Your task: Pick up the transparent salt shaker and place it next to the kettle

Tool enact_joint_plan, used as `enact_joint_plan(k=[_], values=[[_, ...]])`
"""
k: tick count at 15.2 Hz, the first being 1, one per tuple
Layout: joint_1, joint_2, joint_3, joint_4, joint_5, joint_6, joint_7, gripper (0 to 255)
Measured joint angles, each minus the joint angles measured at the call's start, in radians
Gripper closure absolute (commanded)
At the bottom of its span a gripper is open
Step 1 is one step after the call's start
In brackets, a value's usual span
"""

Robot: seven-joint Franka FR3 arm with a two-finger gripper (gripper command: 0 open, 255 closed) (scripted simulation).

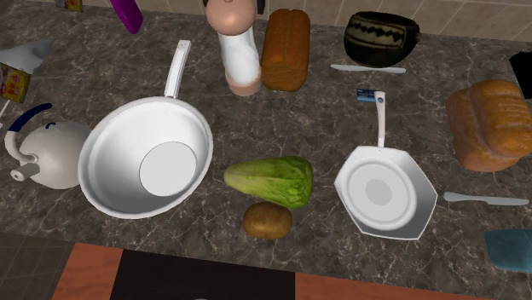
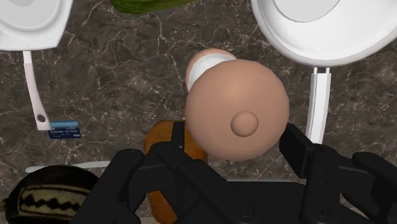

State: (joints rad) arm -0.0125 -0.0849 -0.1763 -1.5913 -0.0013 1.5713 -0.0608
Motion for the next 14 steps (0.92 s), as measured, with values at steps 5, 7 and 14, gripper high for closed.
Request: enact_joint_plan(k=[5,7,14], values=[[0.057,-0.015,0.071,-0.024,-0.004,0.010,0.128,255],[0.078,-0.003,0.098,-0.010,-0.004,0.008,0.176,255],[0.153,0.066,0.183,0.075,-0.007,-0.010,0.337,255]])
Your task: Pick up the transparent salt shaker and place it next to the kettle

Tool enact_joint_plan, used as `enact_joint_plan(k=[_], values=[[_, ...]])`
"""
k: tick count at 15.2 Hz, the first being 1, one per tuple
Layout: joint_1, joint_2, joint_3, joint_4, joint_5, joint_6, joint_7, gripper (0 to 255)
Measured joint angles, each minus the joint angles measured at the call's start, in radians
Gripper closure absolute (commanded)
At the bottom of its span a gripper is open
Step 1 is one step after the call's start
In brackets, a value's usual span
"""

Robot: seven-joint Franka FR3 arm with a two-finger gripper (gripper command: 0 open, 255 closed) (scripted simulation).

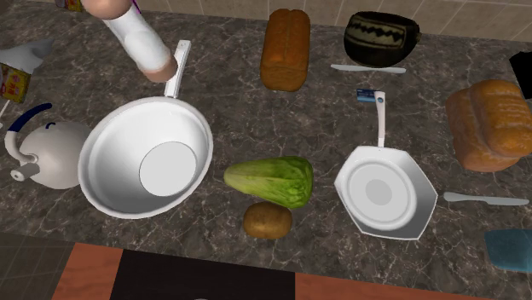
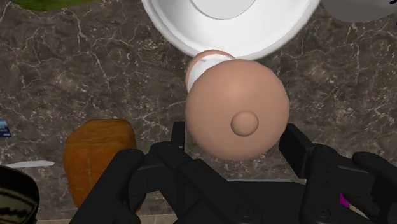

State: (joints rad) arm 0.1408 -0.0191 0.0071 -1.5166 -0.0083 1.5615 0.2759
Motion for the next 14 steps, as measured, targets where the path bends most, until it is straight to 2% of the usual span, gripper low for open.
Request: enact_joint_plan(k=[7,12,14], values=[[0.086,0.115,0.080,0.140,-0.019,-0.027,0.163,255],[0.158,0.235,0.126,0.300,-0.047,-0.071,0.273,255],[0.189,0.306,0.140,0.402,-0.062,-0.104,0.311,255]])
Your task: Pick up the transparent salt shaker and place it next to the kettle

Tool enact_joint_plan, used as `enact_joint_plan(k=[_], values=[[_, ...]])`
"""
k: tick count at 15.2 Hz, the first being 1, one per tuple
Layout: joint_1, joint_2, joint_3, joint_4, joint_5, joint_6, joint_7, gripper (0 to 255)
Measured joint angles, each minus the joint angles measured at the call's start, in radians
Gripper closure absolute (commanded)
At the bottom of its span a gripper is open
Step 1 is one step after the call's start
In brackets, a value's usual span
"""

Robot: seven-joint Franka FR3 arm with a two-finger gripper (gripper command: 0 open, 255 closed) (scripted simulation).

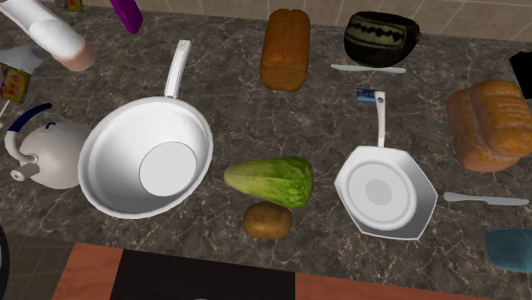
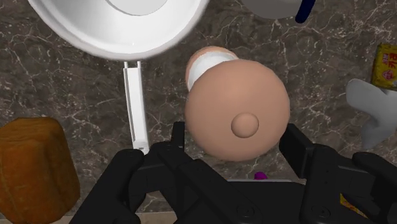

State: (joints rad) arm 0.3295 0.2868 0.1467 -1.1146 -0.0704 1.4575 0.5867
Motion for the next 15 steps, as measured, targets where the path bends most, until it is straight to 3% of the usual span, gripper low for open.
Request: enact_joint_plan(k=[2,15], values=[[0.023,0.041,0.008,0.055,-0.010,-0.016,0.026,255],[0.012,-0.032,0.008,-0.227,0.002,0.193,0.037,255]])
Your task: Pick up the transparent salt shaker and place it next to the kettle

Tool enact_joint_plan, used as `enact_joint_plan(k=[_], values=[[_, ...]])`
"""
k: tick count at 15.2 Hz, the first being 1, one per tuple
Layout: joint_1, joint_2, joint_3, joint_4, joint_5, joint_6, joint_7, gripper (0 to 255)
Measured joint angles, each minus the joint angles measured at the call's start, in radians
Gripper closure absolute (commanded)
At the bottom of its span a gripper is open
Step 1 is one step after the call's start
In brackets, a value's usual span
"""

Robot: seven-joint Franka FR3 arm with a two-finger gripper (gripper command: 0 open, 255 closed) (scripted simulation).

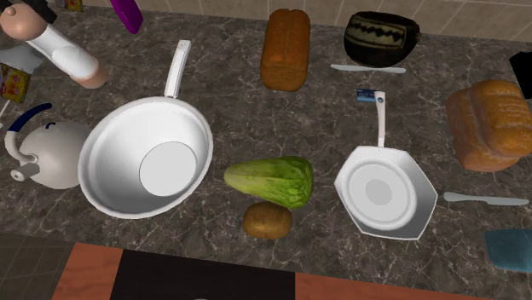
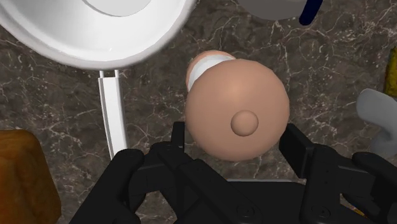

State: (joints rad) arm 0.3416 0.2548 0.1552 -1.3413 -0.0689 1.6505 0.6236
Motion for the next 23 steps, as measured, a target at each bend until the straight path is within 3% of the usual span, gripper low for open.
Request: enact_joint_plan(k=[23], values=[[-0.009,-0.016,-0.004,-0.331,-0.001,0.315,0.010,255]])
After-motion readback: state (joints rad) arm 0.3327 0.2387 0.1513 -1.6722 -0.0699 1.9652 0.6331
